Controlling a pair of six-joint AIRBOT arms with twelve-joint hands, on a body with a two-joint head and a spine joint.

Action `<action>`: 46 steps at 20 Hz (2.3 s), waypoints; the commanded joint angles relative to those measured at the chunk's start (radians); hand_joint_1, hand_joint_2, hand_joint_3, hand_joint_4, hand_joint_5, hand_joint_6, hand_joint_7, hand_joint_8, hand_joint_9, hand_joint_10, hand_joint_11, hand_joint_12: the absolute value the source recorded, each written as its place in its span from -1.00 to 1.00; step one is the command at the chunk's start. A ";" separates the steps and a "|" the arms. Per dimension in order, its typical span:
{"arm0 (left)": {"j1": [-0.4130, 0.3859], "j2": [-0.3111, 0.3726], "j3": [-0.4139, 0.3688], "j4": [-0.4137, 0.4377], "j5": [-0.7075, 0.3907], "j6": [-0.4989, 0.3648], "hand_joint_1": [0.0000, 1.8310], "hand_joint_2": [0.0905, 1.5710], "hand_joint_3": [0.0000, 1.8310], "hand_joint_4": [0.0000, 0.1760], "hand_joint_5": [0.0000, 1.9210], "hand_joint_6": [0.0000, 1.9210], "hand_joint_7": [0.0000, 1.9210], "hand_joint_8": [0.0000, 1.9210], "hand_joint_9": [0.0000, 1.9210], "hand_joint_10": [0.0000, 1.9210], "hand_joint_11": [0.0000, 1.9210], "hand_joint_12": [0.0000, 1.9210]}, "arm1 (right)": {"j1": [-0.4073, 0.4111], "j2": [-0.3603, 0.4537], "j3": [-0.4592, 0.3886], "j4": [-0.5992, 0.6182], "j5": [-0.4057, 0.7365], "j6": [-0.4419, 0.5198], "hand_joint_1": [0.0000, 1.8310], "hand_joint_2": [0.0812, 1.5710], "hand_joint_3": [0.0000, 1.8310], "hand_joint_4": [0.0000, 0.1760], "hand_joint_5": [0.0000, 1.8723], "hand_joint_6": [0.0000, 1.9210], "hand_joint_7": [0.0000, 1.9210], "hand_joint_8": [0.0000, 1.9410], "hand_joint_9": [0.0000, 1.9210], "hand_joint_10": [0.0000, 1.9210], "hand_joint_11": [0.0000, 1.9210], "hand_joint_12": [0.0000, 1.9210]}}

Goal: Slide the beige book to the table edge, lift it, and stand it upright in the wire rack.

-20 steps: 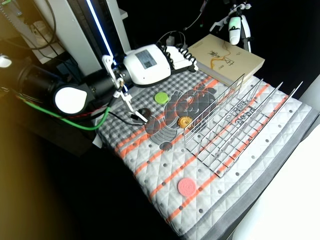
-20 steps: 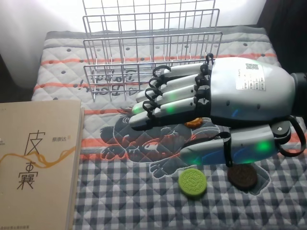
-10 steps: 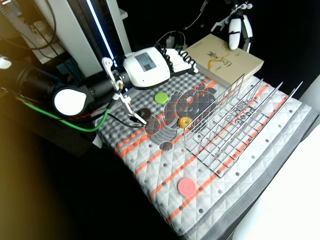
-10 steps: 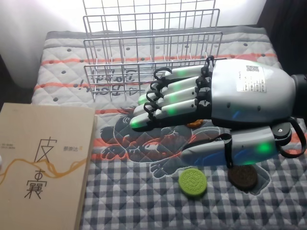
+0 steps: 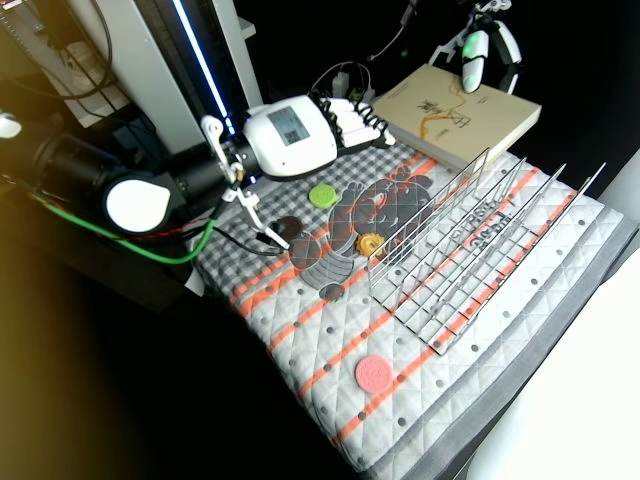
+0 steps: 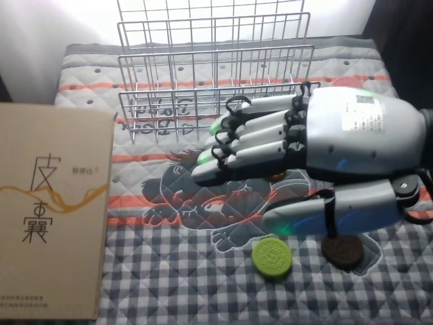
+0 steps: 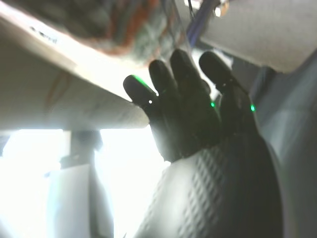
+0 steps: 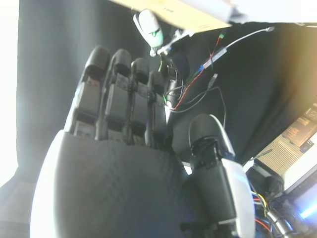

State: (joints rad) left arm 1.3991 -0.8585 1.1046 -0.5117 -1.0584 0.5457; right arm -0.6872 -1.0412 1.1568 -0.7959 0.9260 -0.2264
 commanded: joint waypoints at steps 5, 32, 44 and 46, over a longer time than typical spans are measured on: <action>-0.006 0.000 -0.045 -0.078 -0.385 0.010 0.64 0.31 -1.00 -1.00 -0.04 -0.05 0.18 -0.28 0.16 -0.12 -0.14 0.51 | -0.038 0.080 -0.046 0.247 0.145 -0.109 -1.00 0.91 -1.00 -1.00 -0.54 -1.00 -0.57 -1.00 -0.63 -1.00 -0.84 -0.51; -0.652 -0.281 0.203 0.083 -0.408 0.048 0.52 0.34 -1.00 -1.00 -0.03 0.04 0.09 -0.19 0.12 0.10 0.11 0.04 | -0.269 0.152 -0.079 0.705 0.341 -0.384 -1.00 0.74 -1.00 -1.00 -0.46 -1.00 -0.43 -0.99 -0.46 -0.99 -0.50 -0.97; -0.890 -0.378 0.344 0.180 -0.226 0.102 0.52 0.30 -1.00 -1.00 0.07 -0.17 0.22 -0.32 0.09 0.09 -0.16 0.33 | -0.271 0.127 -0.056 0.700 0.344 -0.384 -1.00 0.76 -0.99 -1.00 -0.44 -1.00 -0.44 -1.00 -0.50 -1.00 -0.51 -0.99; -0.895 -0.380 0.351 0.196 -0.209 0.123 0.52 0.30 -1.00 -1.00 0.04 -0.10 0.23 -0.40 0.12 0.08 -0.06 0.24 | -0.274 0.126 -0.056 0.700 0.345 -0.384 -1.00 0.75 -1.00 -1.00 -0.44 -0.99 -0.43 -1.00 -0.49 -1.00 -0.51 -0.99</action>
State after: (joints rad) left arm 0.5144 -1.2430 1.4536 -0.3153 -1.1431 0.6956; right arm -0.9680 -0.9131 1.0973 -0.1207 1.1496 -0.6109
